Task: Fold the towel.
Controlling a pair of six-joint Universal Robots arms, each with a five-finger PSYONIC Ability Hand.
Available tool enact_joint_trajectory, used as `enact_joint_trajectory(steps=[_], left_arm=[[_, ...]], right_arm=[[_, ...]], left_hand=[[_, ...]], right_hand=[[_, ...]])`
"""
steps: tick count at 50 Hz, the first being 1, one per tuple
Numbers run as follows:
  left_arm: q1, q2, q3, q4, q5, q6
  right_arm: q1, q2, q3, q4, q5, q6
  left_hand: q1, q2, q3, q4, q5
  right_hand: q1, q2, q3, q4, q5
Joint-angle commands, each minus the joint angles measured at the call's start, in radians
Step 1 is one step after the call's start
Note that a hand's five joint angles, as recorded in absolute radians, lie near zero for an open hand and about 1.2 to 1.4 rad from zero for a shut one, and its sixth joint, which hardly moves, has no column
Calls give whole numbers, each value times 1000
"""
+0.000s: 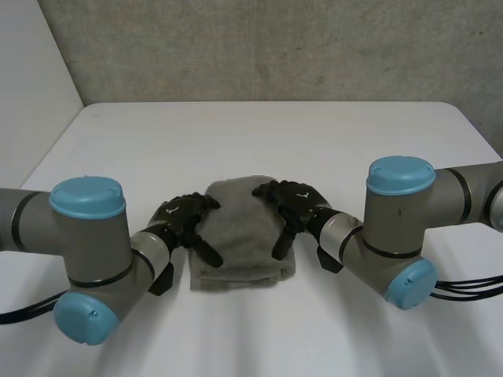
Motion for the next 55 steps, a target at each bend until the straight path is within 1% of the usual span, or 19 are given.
enact_joint_trajectory(steps=[1, 6, 12, 15, 17, 20, 22, 23, 25, 26, 28, 29, 31, 35, 37, 39, 41, 48, 55], left_arm=[[8, 5, -42, 2, 6, 8], [7, 5, -46, 2, 6, 8], [7, 19, -32, 0, 2, 10], [8, 48, -25, 0, 2, 10], [13, 66, -22, 0, 1, 10], [19, 111, -14, 2, -2, 10], [24, 159, -8, 3, -2, 10], [24, 160, -8, 3, -2, 10], [27, 183, 0, 3, -4, 10], [31, 207, 7, -1, -5, 10], [34, 241, 27, -1, -4, 8], [34, 241, 27, -1, -4, 8], [34, 262, 84, -11, -2, 5], [44, 290, 138, -54, -1, 8], [68, 305, 190, -124, -5, 5], [68, 305, 190, -124, -5, 5], [91, 328, 239, -179, -5, 5], [114, 367, 239, -195, -2, 6], [123, 376, 233, -204, -2, 6]], right_arm=[[13, 32, -34, 1, -1, -5], [16, 52, -59, 25, 7, -10], [16, 37, -71, 59, 7, -41], [14, -11, -65, 81, 9, -67], [2, -78, -48, 91, 15, -85], [-3, -111, -39, 98, 26, -94], [-22, -178, -7, 119, 73, -116], [-23, -178, -7, 119, 73, -116], [-50, -241, 24, 124, 134, -142], [-50, -241, 24, 124, 134, -142], [-79, -294, 41, 127, 191, -166], [-79, -295, 41, 127, 191, -166], [-99, -343, 35, 122, 226, -171], [-127, -397, 24, 118, 226, -171], [-153, -445, 9, 116, 220, -168], [-159, -460, 3, 116, 214, -169], [-161, -473, 1, 116, 213, -168], [-165, -486, 3, 116, 233, -166], [-181, -483, 1, 116, 233, -166]], left_hand=[[-93, -55, -44, -52, -49], [-93, -55, -44, -52, -49], [-93, -55, -44, -52, -49], [-93, -55, -44, -52, -49], [-93, -55, -44, -52, -49], [-93, -55, -44, -52, -49], [-93, -55, -44, -52, -49], [-93, -55, -44, -52, -49], [-93, -55, -44, -52, -49], [-93, -55, -44, -52, -49], [-93, -55, -44, -52, -49], [-93, -55, -44, -52, -49], [-93, -55, -44, -52, -49], [-93, -55, -44, -52, -49], [-93, -55, -44, -52, -49], [-93, -55, -44, -52, -49], [-93, -55, -44, -52, -49], [-93, -55, -44, -52, -49], [-93, -55, -44, -52, -49]], right_hand=[[-59, -76, -6, -7, -61], [-59, -76, -6, -7, -61], [-59, -76, -6, -7, -61], [-59, -76, -6, -7, -61], [-59, -76, -6, -7, -61], [-59, -76, -6, -7, -61], [-59, -76, -6, -7, -61], [-59, -76, -6, -7, -61], [-59, -76, -6, -7, -61], [-59, -76, -6, -7, -61], [-59, -76, -6, -7, -61], [-59, -76, -6, -7, -61], [-59, -76, -6, -7, -61], [-59, -76, -6, -7, -61], [-59, -76, -6, -7, -61], [-59, -76, -6, -7, -61], [-59, -76, -6, -7, -61], [-59, -76, -6, -7, -61], [-59, -76, -6, -7, -61]])
